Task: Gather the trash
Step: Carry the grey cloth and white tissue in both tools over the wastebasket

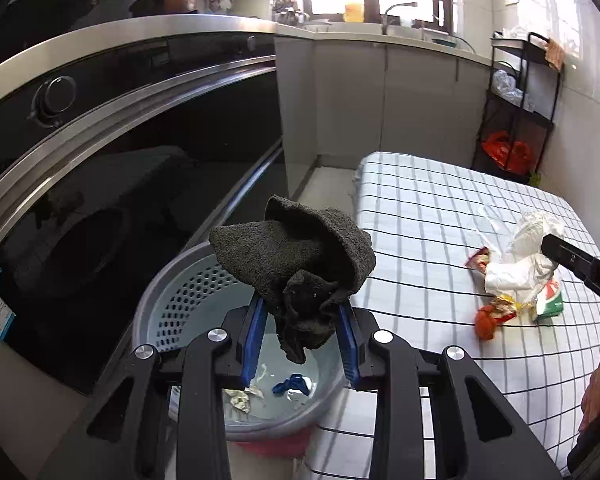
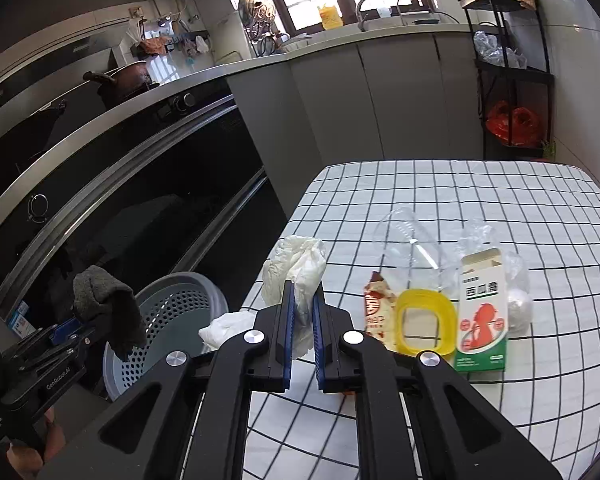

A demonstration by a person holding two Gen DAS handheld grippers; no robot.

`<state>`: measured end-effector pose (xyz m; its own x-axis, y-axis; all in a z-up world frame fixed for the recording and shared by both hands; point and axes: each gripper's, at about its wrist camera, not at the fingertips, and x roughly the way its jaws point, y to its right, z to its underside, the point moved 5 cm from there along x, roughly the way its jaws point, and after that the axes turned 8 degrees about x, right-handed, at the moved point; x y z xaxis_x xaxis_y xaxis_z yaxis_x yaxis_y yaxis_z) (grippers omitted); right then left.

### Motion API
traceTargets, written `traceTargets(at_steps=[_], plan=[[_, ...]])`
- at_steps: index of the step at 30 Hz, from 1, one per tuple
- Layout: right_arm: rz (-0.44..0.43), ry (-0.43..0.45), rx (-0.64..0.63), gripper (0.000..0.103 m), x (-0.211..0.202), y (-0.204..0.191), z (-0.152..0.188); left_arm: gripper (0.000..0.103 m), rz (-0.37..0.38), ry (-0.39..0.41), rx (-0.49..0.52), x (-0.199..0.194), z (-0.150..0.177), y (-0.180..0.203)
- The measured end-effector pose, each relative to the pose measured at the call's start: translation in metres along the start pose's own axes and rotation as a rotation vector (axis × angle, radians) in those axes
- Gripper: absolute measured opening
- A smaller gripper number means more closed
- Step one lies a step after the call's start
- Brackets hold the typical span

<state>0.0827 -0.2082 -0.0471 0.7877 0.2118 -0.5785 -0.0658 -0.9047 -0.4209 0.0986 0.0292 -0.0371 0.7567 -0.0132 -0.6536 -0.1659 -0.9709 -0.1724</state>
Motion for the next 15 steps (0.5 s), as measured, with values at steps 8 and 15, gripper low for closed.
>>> traceTargets(at_steps=[8,15], plan=[[-0.039,-0.044,-0.073,0.009,0.035,-0.059,0.017,0.032,-0.077,-0.028,-0.071,0.009,0.017,-0.039],[-0.051,-0.076,-0.162,0.008,0.060,-0.105,0.037,0.032,-0.125,-0.078,-0.100,0.021,0.038,-0.075]])
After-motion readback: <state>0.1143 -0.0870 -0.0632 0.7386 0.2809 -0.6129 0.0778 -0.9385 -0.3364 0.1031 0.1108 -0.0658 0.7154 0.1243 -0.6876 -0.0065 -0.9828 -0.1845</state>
